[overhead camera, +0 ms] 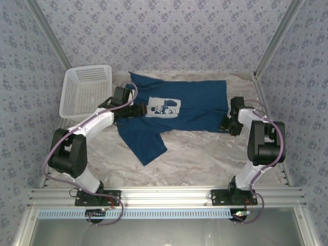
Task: Fold the inside-out t-shirt
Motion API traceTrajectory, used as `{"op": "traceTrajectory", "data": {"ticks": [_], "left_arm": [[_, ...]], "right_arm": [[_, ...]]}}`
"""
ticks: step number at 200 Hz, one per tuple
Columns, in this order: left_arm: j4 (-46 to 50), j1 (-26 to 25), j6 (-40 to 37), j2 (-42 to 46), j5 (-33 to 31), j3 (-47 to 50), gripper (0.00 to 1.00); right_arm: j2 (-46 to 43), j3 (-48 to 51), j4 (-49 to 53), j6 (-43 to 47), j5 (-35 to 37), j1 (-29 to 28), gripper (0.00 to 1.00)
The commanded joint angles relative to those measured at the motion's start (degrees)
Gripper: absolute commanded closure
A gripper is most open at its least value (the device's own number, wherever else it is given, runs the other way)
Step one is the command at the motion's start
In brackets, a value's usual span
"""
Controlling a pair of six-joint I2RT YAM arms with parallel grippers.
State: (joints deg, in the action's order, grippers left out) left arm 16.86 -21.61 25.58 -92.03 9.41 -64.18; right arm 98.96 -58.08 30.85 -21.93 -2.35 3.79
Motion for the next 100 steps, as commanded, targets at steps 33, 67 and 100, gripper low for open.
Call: {"op": "traceTrajectory", "data": {"ticks": [33, 67, 100], "left_arm": [[2.06, -1.06, 0.16, 7.0, -0.81, 4.14, 0.33], [4.65, -3.69, 0.55, 13.25, -1.3, 10.37, 0.33], [7.04, -8.38, 3.71, 18.02, -3.15, 17.5, 0.34]], "right_arm": [[2.63, 1.19, -3.33, -1.07, -2.26, 0.2, 0.73], [1.1, 2.29, -4.2, -1.08, -1.79, 0.11, 0.88], [-0.12, 3.15, -5.07, -1.19, -1.16, -0.39, 0.93]]}}
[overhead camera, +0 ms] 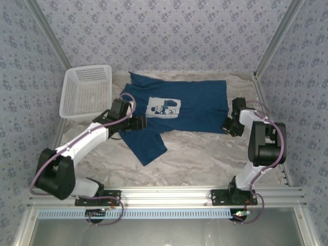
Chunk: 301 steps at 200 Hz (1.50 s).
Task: Fold the inside-out t-shirt
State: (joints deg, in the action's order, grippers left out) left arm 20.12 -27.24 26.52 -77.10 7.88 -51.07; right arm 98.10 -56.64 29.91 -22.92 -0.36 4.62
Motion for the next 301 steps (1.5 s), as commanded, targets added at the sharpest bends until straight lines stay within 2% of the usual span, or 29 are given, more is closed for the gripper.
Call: {"op": "traceTrajectory", "data": {"ticks": [1, 57, 89, 140, 173, 205, 242, 264, 301], "left_arm": [[3.74, -2.91, 2.89, 3.14, -1.58, 4.52, 0.34], [3.27, -6.03, 4.59, 4.22, -3.79, 6.19, 0.33], [3.7, -7.3, 3.77, 2.63, -4.78, 4.86, 0.34], [3.96, -7.84, 3.88, 2.66, -5.11, 5.0, 0.34], [4.83, -7.94, 3.55, 3.71, -5.44, 4.54, 0.34], [5.95, -7.91, 3.19, 4.84, -5.86, 4.42, 0.33], [8.17, -8.41, 2.57, 6.91, -5.06, 5.8, 0.34], [8.39, -12.08, 2.38, 9.47, -3.36, 8.53, 0.34], [12.62, -20.77, 4.31, 10.76, -4.08, 11.16, 0.34]], "right_arm": [[0.75, 1.67, -4.1, -0.16, -3.15, -1.21, 0.92], [-2.71, 1.49, -1.46, 0.86, -2.32, -1.22, 0.73], [-2.65, 1.19, -1.17, 1.3, -1.46, -1.69, 0.67], [1.32, 0.13, 1.08, 1.55, 2.23, -3.2, 0.64], [2.84, 0.48, 1.81, 1.47, 2.97, -3.83, 0.67], [2.76, 0.83, 2.17, 0.95, 2.48, -3.92, 0.83], [2.11, 0.48, 2.48, 1.55, 2.62, -4.01, 0.94], [0.94, 0.57, 2.21, 1.88, 2.77, -4.01, 1.0], [0.77, 0.35, 2.7, 2.53, 2.7, -3.92, 1.0]]}}
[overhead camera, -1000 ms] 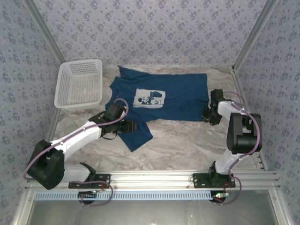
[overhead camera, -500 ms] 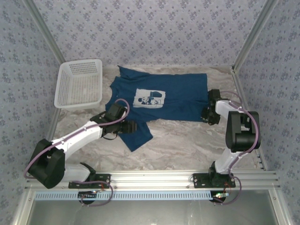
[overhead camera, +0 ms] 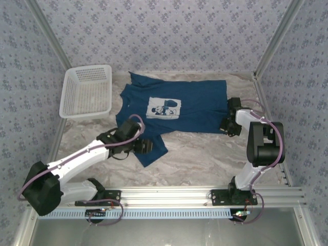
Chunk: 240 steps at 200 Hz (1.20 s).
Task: Fold the inside-out t-shirt
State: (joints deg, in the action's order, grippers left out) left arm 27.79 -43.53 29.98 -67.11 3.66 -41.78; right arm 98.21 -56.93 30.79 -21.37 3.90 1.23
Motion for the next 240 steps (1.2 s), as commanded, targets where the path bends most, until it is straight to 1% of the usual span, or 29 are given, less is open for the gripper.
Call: {"op": "traceTrajectory", "data": {"ticks": [1, 13, 26, 51, 78, 112, 157, 212, 240], "left_arm": [[5.01, -4.87, 0.95, 0.72, 0.04, 1.88, 0.34], [6.69, -7.88, 1.97, -0.43, -1.99, 1.82, 0.34], [8.12, -10.01, 2.6, -2.2, -3.12, 1.65, 0.34], [9.2, -11.95, 1.67, -5.79, -3.36, 0.9, 0.35], [8.65, -12.62, 0.67, -9.63, -3.35, -0.26, 0.39], [6.97, -12.68, -1.16, -13.67, -3.66, -1.36, 0.5], [6.69, -12.72, -1.61, -17.55, -6.3, -2.42, 0.58], [6.69, -12.72, -0.88, -18.42, -6.68, -1.55, 0.78], [7.49, -12.72, -0.71, -17.33, -6.41, -1.13, 0.92]], "right_arm": [[0.71, 0.65, 1.82, 0.97, -1.59, -0.53, 1.0], [0.7, 0.76, 1.65, 1.09, -1.71, -0.53, 1.0], [0.66, 0.84, 1.4, 1.06, -2.05, -0.53, 1.0], [0.63, 0.89, 0.95, 1.13, -2.47, -0.53, 1.0], [0.55, 1.15, 0.68, 1.24, -2.67, -0.54, 1.0], [0.53, 1.13, 0.68, 1.46, -3.02, -0.55, 1.0], [0.4, 1.12, 0.89, 1.6, -3.08, -0.58, 1.0], [0.16, 1.16, 1.03, 1.78, -2.86, -0.36, 1.0], [-0.47, 1.38, 1.21, 1.76, -2.69, -0.37, 1.0]]}}
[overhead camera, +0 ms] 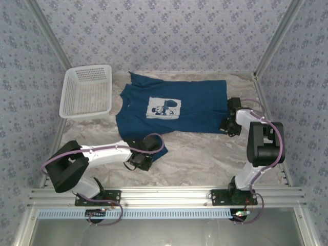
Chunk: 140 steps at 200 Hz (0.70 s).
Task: Fold the inside-out t-shirt
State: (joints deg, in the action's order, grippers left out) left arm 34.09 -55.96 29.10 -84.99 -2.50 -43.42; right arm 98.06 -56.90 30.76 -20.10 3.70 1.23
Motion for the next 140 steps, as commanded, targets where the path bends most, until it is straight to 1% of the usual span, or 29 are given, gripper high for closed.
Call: {"op": "traceTrajectory", "data": {"ticks": [1, 14, 27, 42, 62, 79, 91, 114, 137, 140], "left_arm": [[1.26, -0.29, 0.16, 0.62, -0.23, 0.47, 0.93], [1.76, -0.2, 0.21, 2.31, -0.35, 0.53, 1.0], [2.1, 0.42, 0.72, 5.37, -0.39, 0.62, 1.0], [2.73, 2.5, 1.45, 10.6, -0.4, 0.54, 1.0], [4.24, 7.81, 1.7, 20.17, -0.7, -0.76, 1.0], [4.41, 14.02, 1.13, 28.38, -0.84, -3.12, 1.0], [4.43, 18.79, 0.25, 32.56, -0.41, -5.9, 1.0], [3.28, 26.02, -1.4, 36.3, -1.63, -13.32, 1.0], [2.57, 29.72, -3.26, 37.68, -4.51, -21.89, 1.0], [2.64, 29.99, -3.67, 37.7, -5.05, -23.17, 1.0]], "right_arm": [[-0.37, 1.36, 1.23, 0.5, -2.49, -0.36, 1.0], [-1.33, 1.74, 1.23, 0.37, -2.18, -0.29, 1.0], [-2.86, 2.13, 1.14, 0.15, -1.95, -0.18, 1.0], [-5.82, 2.59, 1.13, -0.2, -3.15, 0.37, 1.0], [-11.72, 2.84, 1.56, -0.23, -6.11, 1.37, 1.0], [-16.85, 2.03, 1.83, -0.34, -8.46, 1.74, 1.0], [-19.97, 0.97, 1.94, -0.71, -9.91, 1.84, 1.0], [-25.88, -2.38, 1.73, -1.96, -12.41, 2.45, 1.0], [-30.21, -9.23, 3.42, -2.88, -14.57, 3.72, 1.0], [-30.62, -10.51, 4.88, -2.92, -14.57, 3.78, 1.0]]}}
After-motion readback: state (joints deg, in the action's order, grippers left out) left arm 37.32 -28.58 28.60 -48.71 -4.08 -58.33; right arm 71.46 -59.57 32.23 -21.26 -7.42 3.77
